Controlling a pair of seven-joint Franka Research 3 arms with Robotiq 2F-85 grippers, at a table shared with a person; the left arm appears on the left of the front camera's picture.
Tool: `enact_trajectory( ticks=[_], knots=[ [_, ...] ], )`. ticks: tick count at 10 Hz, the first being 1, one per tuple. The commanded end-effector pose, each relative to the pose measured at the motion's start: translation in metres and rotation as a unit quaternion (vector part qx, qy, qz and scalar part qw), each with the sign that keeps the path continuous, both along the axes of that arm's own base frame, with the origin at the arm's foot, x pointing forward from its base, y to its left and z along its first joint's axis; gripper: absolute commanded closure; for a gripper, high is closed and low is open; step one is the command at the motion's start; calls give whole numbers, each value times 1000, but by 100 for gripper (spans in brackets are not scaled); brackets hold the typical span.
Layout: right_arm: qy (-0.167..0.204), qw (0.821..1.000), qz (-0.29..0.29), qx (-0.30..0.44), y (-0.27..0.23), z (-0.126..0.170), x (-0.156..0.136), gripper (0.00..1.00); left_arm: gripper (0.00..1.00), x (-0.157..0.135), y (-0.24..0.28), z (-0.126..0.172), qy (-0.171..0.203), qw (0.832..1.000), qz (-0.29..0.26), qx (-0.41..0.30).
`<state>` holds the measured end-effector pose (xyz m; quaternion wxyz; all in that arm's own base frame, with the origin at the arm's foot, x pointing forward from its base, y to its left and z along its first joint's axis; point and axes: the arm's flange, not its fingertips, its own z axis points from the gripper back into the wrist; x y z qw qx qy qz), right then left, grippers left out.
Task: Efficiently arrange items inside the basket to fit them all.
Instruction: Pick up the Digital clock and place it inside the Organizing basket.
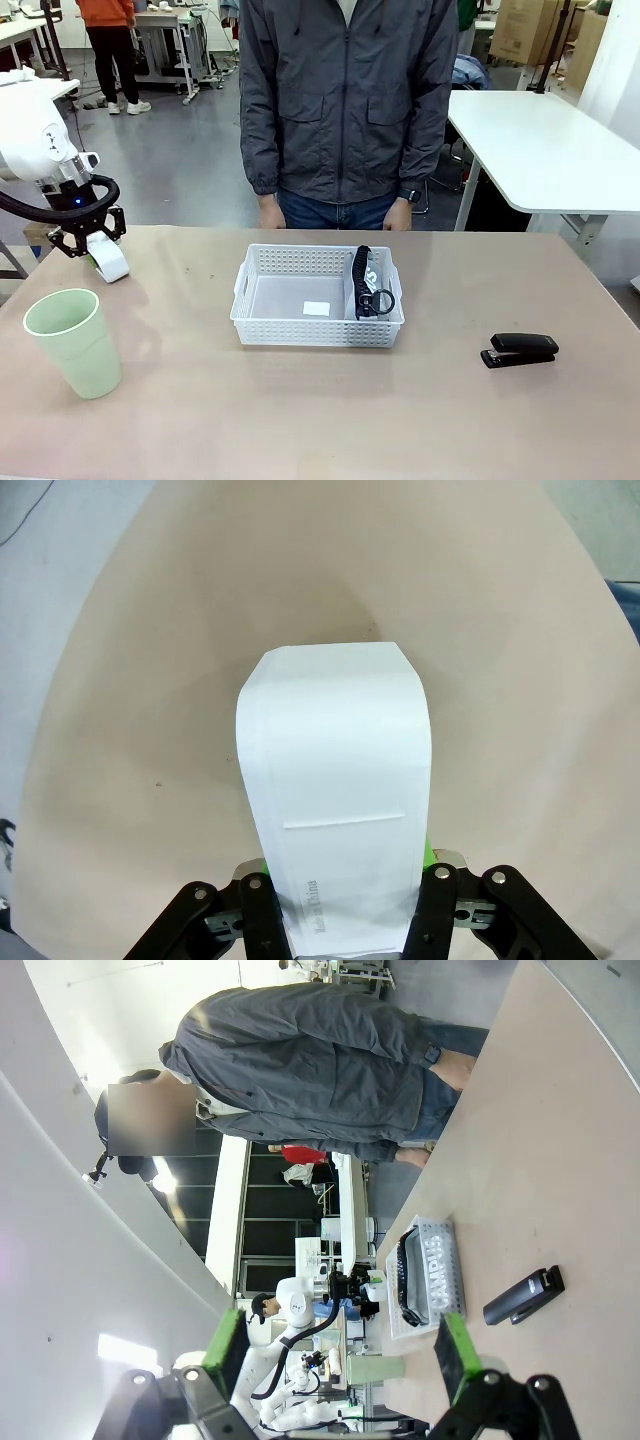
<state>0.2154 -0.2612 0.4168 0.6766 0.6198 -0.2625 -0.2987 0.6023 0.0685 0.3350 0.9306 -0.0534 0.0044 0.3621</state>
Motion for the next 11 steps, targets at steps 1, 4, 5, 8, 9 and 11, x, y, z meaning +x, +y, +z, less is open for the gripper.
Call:
enact_trajectory(
  ticks=[1,4,5,8,9,11],
  knots=[
    [-16,1000,-4,-3,0,2,2,0,100,2,4,4,-8,1000,7,-8],
    [-16,1000,-4,-3,0,2,2,0,100,-8,14,41,-23,999,-23,-28],
    [-16,1000,-4,-3,0,2,2,0,100,-22,15,81,-32,997,-68,-37],
    [-16,1000,-4,-3,0,2,2,0,100,-89,16,157,-49,965,-242,-88],
    [-16,1000,-4,-3,0,2,2,0,100,-115,24,165,-56,946,-300,-108],
    [-16,1000,-4,-3,0,2,2,0,100,-154,36,166,-87,873,-469,-106]
  ],
)
